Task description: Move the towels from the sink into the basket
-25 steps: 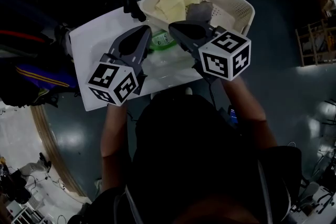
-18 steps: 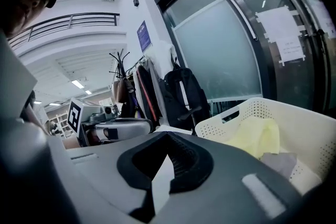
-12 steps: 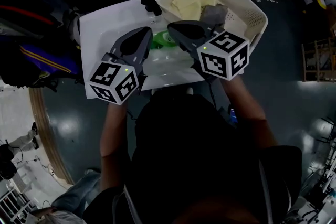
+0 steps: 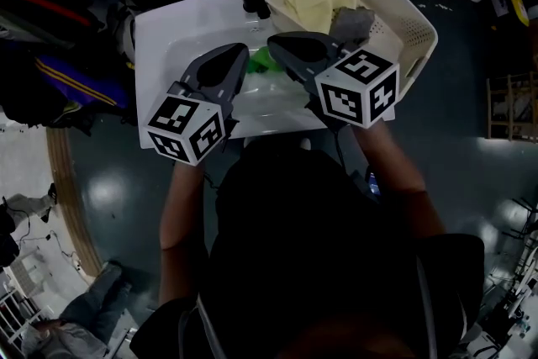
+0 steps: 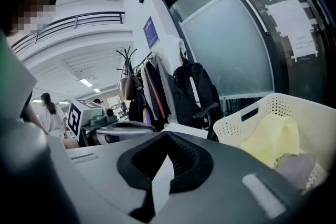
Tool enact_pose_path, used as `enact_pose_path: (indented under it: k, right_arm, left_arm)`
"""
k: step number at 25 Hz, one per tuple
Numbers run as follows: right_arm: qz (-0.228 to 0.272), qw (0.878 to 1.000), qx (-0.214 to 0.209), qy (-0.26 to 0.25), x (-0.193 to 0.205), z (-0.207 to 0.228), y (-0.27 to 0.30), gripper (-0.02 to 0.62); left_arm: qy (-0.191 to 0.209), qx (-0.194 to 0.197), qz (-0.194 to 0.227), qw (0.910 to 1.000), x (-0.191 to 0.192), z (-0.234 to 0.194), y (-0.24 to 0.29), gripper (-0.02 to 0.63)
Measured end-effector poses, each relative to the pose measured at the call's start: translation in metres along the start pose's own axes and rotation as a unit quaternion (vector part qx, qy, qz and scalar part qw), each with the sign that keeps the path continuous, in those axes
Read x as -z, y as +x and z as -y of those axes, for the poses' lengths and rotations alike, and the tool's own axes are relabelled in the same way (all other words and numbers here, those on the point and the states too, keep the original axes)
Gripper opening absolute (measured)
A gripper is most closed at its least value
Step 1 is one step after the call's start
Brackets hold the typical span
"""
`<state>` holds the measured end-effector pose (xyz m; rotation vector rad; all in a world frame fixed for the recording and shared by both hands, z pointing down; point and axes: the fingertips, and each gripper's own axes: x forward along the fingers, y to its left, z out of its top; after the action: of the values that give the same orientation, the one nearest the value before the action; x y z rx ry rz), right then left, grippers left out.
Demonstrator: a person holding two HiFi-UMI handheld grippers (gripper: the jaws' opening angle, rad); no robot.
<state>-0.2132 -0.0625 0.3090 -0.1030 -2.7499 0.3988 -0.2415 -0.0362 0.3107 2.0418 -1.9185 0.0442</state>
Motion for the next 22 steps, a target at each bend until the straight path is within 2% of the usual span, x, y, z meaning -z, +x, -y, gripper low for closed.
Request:
enact_pose_path:
  k: [22]
  right_arm:
    - [0.000, 1.000, 0.003, 0.003, 0.0058, -0.0031, -0.0028, -0.002]
  left_arm:
    - [-0.002, 0.003, -0.002, 1.0000, 0.0003, 0.0001, -0.0001, 0.009]
